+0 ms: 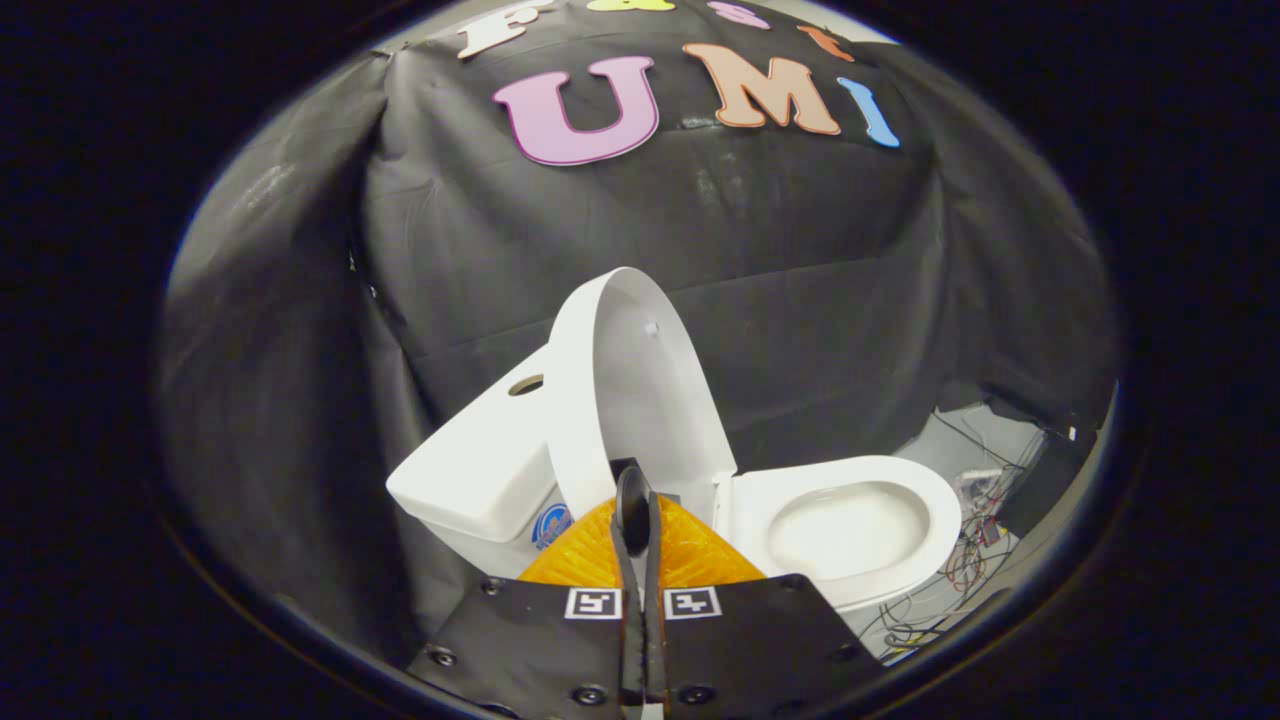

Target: Open the toilet lid.

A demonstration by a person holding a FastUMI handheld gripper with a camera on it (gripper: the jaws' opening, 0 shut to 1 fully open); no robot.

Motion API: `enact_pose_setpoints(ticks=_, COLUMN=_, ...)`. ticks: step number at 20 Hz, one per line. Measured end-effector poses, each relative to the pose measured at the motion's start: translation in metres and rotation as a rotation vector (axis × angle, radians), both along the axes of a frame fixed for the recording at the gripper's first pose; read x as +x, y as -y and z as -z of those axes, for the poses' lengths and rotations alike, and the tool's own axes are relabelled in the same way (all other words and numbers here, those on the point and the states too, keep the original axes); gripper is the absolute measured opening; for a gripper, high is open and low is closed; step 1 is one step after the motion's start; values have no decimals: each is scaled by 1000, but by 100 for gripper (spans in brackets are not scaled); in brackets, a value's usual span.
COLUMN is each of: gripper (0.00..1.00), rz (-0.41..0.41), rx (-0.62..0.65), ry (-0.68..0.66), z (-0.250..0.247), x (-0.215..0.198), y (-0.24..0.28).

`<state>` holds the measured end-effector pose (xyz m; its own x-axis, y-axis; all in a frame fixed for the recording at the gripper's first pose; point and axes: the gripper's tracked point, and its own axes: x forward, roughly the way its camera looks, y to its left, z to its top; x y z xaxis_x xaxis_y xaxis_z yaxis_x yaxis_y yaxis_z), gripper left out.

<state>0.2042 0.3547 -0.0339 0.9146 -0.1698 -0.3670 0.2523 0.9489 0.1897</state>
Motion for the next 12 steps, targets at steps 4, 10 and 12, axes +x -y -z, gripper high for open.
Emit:
enact_pose_setpoints(ticks=4, gripper=1, rz=-11, rx=-37, ry=6, z=0, x=2, y=-7)
enact_pose_setpoints(ticks=10, gripper=24, rz=-51, rx=19, ry=21, z=-1, x=10, y=-21)
enact_pose_setpoints(ticks=12, gripper=24, rz=-53, rx=-13, ry=24, z=-4, x=10, y=-19)
